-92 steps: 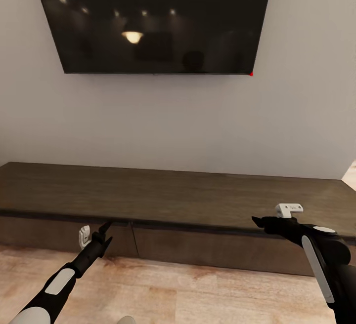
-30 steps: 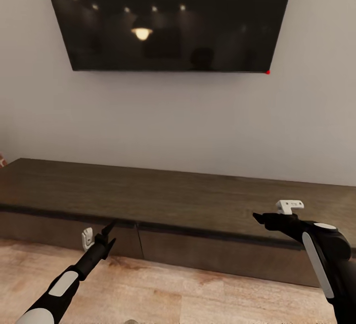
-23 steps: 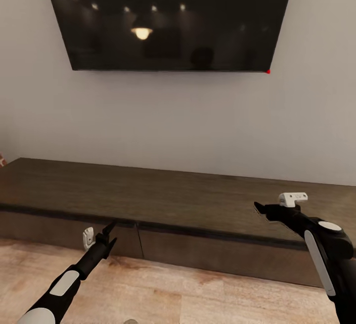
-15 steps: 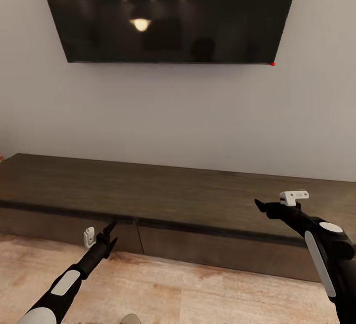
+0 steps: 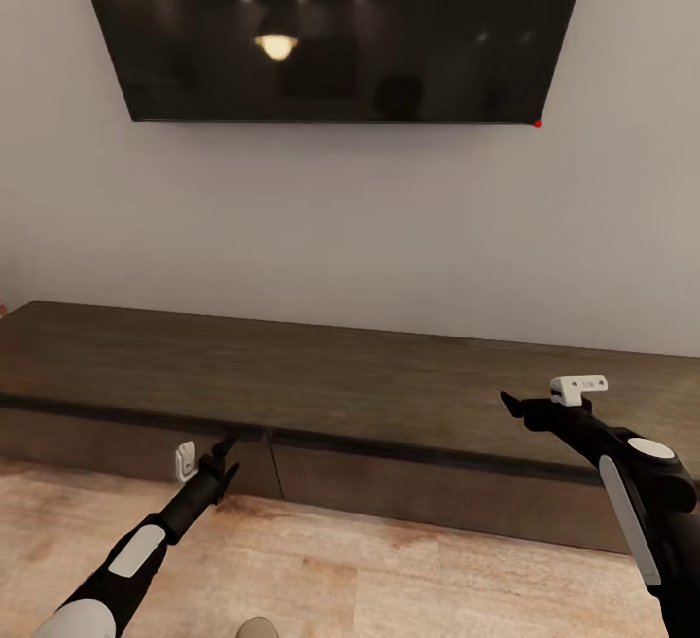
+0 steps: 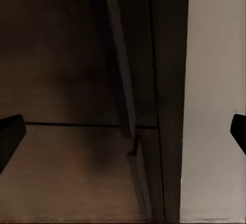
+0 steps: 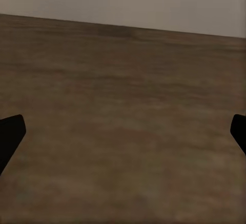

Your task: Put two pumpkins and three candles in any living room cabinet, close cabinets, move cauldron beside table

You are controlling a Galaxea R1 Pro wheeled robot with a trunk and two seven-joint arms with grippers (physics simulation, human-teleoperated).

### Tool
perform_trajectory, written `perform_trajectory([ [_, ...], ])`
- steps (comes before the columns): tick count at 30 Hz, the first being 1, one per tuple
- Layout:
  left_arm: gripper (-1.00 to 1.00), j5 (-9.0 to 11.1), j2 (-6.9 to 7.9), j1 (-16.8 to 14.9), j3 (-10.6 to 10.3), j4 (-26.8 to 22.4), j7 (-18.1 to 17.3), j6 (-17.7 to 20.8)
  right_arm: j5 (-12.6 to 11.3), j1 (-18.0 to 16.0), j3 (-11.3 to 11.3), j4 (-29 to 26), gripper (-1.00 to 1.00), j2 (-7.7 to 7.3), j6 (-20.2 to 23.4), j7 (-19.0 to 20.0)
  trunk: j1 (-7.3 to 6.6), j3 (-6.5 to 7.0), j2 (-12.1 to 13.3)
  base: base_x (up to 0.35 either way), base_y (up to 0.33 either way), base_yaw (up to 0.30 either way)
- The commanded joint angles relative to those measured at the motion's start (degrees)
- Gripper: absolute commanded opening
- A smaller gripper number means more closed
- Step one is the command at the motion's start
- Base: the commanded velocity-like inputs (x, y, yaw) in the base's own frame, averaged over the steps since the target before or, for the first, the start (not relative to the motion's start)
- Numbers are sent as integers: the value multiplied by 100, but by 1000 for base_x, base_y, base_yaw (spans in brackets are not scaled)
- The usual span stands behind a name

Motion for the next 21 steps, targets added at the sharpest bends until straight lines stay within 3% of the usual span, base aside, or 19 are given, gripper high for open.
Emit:
perform_trajectory([
  [1,100,1,-3,-8,-47,-1,-15,-4,0,0,0,0,100,2,-2,-1,0,0,0,0,0,0],
  [7,100,1,-15,-128,-262,4,-62,-9,0,0,0,0,100,1,-8,-3,0,0,0,0,0,0],
  [21,100,-13,-17,-159,-311,5,-64,-18,0,0,-2,0,100,0,-11,-4,0,0,0,0,0,0],
])
